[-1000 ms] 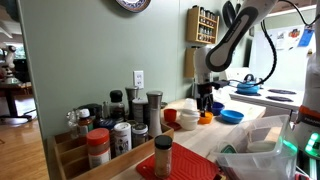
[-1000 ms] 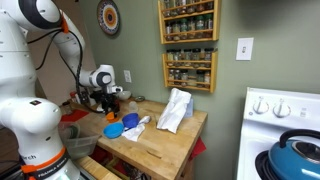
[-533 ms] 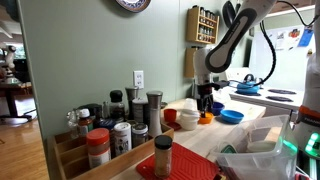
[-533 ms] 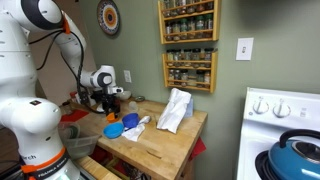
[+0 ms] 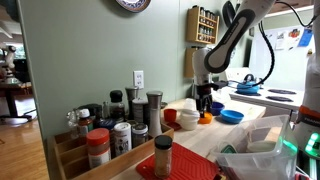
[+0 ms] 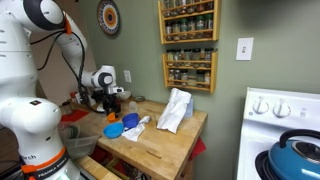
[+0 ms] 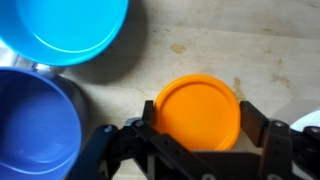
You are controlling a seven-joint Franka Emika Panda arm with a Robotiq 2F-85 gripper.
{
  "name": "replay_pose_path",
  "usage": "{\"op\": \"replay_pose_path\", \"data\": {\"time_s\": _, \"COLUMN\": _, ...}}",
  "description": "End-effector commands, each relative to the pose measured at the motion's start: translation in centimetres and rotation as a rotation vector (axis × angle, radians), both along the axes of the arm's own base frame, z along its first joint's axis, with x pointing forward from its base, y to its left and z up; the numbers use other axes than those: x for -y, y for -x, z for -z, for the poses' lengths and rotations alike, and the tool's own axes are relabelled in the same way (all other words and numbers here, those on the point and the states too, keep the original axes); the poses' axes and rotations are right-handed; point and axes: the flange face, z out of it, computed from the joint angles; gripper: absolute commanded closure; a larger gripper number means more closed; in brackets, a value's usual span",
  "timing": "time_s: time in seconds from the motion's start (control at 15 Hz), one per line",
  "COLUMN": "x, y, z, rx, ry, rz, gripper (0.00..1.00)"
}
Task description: Pick up the white paper cup lid and put it on the clear lunch box, pick up the orange lid and put it on the orange lunch box
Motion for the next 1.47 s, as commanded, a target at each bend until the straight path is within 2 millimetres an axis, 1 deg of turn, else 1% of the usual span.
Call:
{"op": "replay_pose_path", "data": {"time_s": 0.0, "x": 0.07, "y": -0.39, "z": 0.38, "rx": -0.022, "ry": 0.020, "rz": -0.013, "gripper": 0.25}}
{"op": "replay_pose_path", "data": {"time_s": 0.27, "x": -0.03, "y": -0.42, "z": 0.67, "rx": -0.030, "ry": 0.021, "rz": -0.016, "gripper": 0.24}}
{"op": "replay_pose_path", "data": {"time_s": 1.0, "x": 0.55, "y": 0.00, "z": 0.00, "rx": -0.034, "ry": 0.028, "rz": -0.001, "gripper": 0.25}}
{"op": "replay_pose_path", "data": {"time_s": 1.4, "x": 0.67, "y": 0.11, "z": 0.15, "rx": -0.035, "ry": 0.021, "rz": 0.006, "gripper": 0.25}}
